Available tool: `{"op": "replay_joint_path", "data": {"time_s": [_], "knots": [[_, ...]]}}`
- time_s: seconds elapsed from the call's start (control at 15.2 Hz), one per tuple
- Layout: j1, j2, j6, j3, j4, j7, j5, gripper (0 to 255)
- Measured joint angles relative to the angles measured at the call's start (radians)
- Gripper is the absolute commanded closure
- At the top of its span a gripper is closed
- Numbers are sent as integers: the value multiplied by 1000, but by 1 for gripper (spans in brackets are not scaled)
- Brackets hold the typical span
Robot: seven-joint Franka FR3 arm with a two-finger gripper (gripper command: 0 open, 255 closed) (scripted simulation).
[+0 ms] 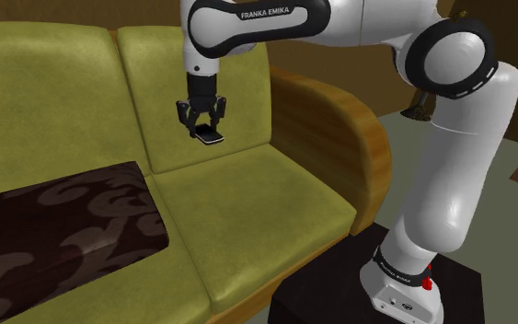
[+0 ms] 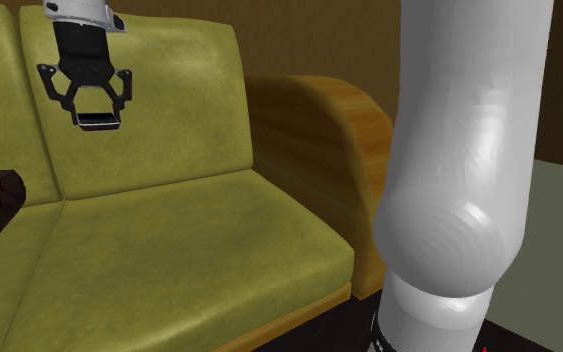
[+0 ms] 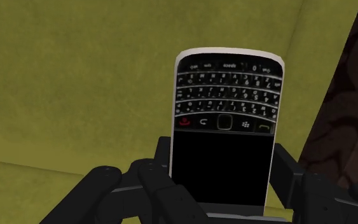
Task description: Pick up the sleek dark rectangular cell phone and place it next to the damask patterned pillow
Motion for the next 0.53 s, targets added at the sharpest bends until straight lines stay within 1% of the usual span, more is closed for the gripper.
{"op": "replay_joint_path", "data": {"time_s": [0.2,0.26,0.46,0.53], "knots": [[33,128,-37,9,161,40,-38,255],[49,181,-60,11,236,54,-54,255],[104,361,-160,8,512,82,-100,255],[133,452,-217,2,663,83,-120,255]]}}
